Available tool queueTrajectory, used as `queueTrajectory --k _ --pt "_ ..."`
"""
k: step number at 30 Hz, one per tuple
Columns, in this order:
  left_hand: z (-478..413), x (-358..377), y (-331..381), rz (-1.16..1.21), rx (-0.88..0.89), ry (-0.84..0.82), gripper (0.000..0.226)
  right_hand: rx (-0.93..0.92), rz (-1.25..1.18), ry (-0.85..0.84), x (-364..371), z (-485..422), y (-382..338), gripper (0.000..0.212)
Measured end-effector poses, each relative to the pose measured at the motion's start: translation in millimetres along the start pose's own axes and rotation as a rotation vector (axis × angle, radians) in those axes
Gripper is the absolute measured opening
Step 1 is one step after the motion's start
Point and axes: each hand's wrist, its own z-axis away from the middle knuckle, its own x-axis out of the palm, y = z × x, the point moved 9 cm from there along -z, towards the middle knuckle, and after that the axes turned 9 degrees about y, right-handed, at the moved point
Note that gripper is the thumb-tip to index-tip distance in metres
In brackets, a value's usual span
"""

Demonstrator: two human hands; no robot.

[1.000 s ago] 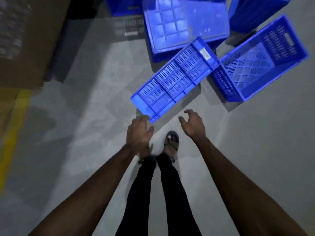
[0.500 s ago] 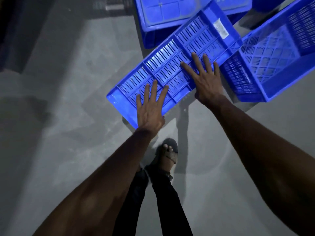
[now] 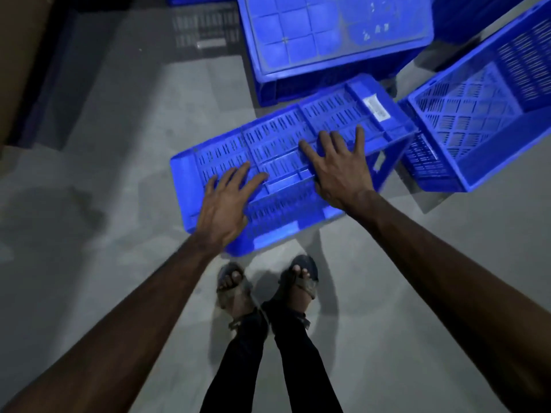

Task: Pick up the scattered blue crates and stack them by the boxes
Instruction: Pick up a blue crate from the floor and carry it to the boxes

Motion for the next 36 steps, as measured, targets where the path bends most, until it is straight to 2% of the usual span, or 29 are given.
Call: queueTrajectory --k 2,5,9,14,17,20,22,24,27,29,31,33,36 --pt "-5 -10 -13 -0.006 0.077 0.019 0.103 -0.022 -0.022 -0.04 -2 -6 -7 0.073" --pt "-21 -11 -27 0.041 0.116 0.015 0.093 0.042 -0.135 -0.201 12 -14 -6 0.053" --pt "-56 0 -27 0.043 0.139 -0.051 0.077 0.106 -0.202 -0.358 43 -19 3 0.052" --pt "-111 33 -53 0.057 0.089 -0.043 0.07 0.185 -0.244 -0.382 89 -56 14 0.048" --pt "-147 61 -83 0.078 0.025 -0.057 0.067 0.27 -0.309 -0.353 123 -83 27 0.042" --pt "-165 96 -98 0.004 -0.001 -0.07 0.057 0.302 -0.348 -0.333 155 -98 32 0.042" --pt "-162 111 -99 -0.06 -0.02 -0.001 0.057 0.291 -0.347 -0.286 167 -104 30 0.042" --pt "-156 118 -97 -0.091 -0.043 0.07 0.057 0.291 -0.345 -0.218 169 -104 29 0.049" --pt "-142 114 -92 -0.091 -0.051 0.08 0.063 0.29 -0.342 -0.116 162 -91 28 0.063" --pt "-124 100 -87 -0.074 -0.067 0.117 0.068 0.385 -0.419 -0.04 150 -72 37 0.067" --pt "-99 87 -92 -0.01 -0.183 0.169 0.072 0.5 -0.466 0.071 136 -43 52 0.067" --pt "-71 82 -106 0.102 -0.386 0.204 0.072 0.593 -0.5 0.159 125 -6 68 0.067" --pt "-35 91 -128 0.255 -0.623 0.239 0.071 0.756 -0.603 0.184 131 55 90 0.072"
